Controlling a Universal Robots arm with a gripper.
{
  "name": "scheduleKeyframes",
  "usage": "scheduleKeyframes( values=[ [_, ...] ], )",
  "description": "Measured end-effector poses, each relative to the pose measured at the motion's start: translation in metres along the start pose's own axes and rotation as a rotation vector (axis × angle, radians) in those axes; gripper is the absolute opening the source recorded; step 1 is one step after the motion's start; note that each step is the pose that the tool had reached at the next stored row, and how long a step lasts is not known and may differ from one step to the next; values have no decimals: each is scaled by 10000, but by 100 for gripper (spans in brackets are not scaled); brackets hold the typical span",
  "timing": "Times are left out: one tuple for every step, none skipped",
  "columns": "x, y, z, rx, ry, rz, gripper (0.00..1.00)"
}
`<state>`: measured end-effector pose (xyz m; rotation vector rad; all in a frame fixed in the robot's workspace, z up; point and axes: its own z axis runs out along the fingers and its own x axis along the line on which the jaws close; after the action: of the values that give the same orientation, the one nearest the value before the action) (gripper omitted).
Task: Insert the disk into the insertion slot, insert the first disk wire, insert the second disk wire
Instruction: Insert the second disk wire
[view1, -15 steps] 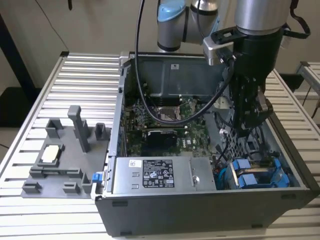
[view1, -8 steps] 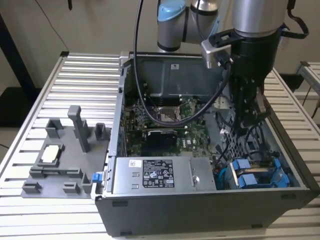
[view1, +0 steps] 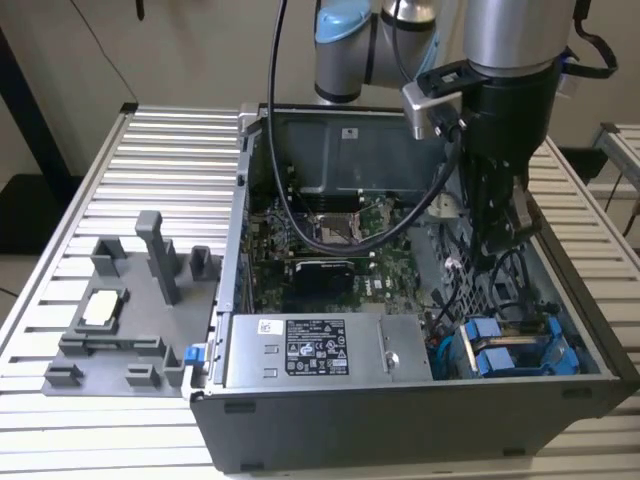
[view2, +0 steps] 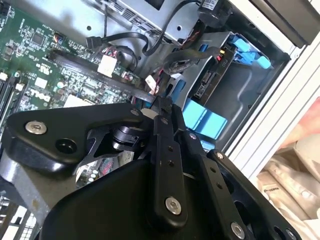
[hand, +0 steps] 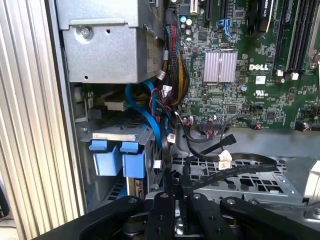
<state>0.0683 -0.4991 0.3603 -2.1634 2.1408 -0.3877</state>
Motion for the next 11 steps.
scheduleKeyframes(
  values=[
    [6, -4, 2, -2, 0, -1, 16],
    [16, -11, 4, -10, 1, -2, 16],
    [29, -23, 8, -26, 2, -4, 16],
    [43, -35, 13, -45, 0, -7, 16],
    [60, -47, 18, -64, 1, -10, 16],
    [76, -60, 23, -84, 0, -12, 16],
    [94, -73, 29, -107, -1, -15, 16],
    [113, -87, 34, -131, -2, -18, 16],
    [130, -100, 40, -154, -2, -21, 16],
    [148, -114, 45, -180, -3, -24, 16],
    [167, -129, 51, -209, -3, -27, 16]
  ],
)
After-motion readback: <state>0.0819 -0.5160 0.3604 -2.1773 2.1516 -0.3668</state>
